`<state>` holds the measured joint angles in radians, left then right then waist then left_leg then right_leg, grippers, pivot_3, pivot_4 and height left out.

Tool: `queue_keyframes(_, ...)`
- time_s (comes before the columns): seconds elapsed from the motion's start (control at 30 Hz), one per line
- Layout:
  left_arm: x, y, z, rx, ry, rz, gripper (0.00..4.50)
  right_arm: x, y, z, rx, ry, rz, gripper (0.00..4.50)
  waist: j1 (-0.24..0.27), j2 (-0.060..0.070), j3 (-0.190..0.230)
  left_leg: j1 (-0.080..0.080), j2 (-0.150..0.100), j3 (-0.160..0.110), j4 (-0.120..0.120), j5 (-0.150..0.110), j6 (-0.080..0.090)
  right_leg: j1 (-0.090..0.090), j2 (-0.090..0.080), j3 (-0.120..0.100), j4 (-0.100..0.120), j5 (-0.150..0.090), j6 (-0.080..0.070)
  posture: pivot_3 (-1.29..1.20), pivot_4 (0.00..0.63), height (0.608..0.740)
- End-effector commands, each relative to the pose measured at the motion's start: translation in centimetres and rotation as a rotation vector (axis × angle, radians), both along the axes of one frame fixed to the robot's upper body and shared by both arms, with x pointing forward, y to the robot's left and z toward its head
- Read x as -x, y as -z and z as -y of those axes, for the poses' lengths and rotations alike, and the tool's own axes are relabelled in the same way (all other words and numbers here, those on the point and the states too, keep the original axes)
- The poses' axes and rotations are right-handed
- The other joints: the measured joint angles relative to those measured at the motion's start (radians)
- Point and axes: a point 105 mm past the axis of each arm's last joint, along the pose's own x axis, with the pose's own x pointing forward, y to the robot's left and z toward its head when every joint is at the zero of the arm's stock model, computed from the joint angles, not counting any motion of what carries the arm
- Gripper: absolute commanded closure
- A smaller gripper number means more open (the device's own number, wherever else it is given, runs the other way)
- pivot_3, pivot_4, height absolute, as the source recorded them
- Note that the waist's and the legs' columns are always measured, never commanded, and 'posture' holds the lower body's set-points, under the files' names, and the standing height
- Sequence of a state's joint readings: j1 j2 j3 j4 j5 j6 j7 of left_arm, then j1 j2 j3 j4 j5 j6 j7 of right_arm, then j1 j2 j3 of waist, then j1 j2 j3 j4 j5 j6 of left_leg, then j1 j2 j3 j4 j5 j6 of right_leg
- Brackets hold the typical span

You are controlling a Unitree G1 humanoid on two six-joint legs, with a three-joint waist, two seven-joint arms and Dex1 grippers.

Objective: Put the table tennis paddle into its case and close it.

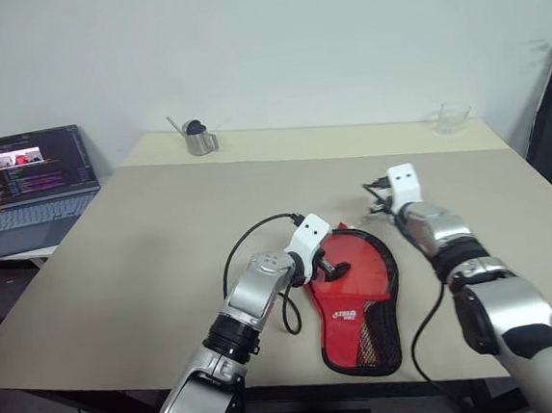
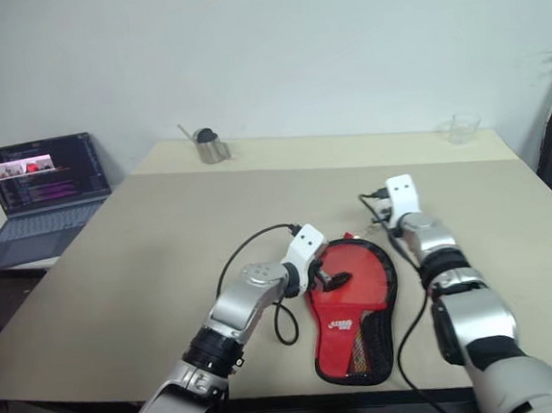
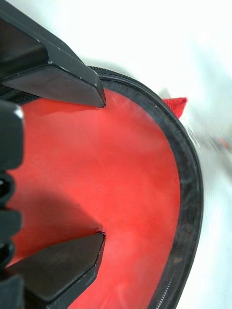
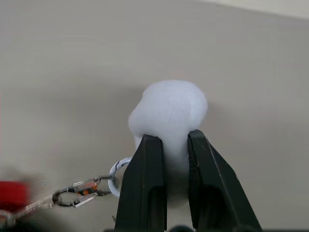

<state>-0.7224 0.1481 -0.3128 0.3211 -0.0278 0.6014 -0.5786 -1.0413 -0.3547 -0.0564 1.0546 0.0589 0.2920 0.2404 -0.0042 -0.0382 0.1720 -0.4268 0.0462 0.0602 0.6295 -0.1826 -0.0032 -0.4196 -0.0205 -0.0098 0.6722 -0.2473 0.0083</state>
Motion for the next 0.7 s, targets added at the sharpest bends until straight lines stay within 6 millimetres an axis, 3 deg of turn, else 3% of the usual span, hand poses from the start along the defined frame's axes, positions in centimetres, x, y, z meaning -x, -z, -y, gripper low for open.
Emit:
queue_keyframes(0.03,0.3,2.4,-0.5,-0.061,-0.011,-0.065,0.0,0.8,-2.3,3.3,0.059,0.027,0.071,4.31,0.003,0.0,0.0,0.0,0.0,0.0,0.0,0.0,0.0,0.0,0.0,0.0,0.0,0.0,0.0,0.0,0.15,0.74)
queue_keyframes(0.2,0.3,2.2,0.3,-0.051,0.006,-0.068,0.0,3.5,-1.0,6.1,0.104,0.021,0.024,4.31,0.01,0.001,0.0,-0.002,-0.001,-0.001,0.0,0.0,0.0,0.0,0.0,-0.001,-0.001,0.0,0.001,0.0,0.15,0.74)
queue_keyframes(0.3,0.3,2.3,0.4,-0.064,0.016,-0.065,0.0,5.3,-0.6,6.9,0.114,-0.002,0.001,4.31,0.015,0.003,-0.001,-0.003,-0.001,-0.002,0.0,0.0,0.0,0.0,0.0,-0.002,-0.004,0.001,0.002,0.0,0.15,0.74)
queue_keyframes(0.7,0.3,2.7,0.5,-0.091,0.041,-0.067,0.0,13.8,-0.7,6.1,0.199,-0.337,-0.087,4.31,0.027,0.005,-0.002,-0.006,-0.001,-0.002,0.0,-0.001,0.002,0.001,0.0,-0.003,-0.012,0.003,0.005,0.0,0.15,0.74)
